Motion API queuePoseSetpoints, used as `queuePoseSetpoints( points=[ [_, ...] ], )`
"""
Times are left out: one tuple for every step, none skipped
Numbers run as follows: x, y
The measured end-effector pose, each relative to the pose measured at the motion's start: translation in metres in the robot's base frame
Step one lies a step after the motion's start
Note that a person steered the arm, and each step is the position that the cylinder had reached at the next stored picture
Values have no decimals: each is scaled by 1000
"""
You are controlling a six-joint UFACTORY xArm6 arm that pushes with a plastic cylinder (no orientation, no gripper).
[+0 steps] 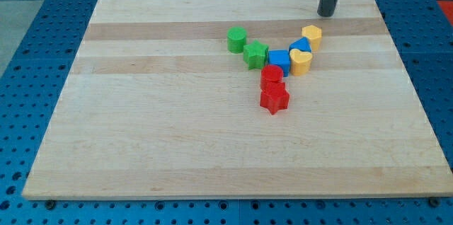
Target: Push the cube along with the red blocks slightly down
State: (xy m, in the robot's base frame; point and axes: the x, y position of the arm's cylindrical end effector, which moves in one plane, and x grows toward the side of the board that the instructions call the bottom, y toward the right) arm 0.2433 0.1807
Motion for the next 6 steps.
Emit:
queuePoseSetpoints(
  points=[
    [-3,-22],
    [-3,-22],
    [-3,-22],
    [2,-32],
    [31,-65],
    [37,-70]
  ],
)
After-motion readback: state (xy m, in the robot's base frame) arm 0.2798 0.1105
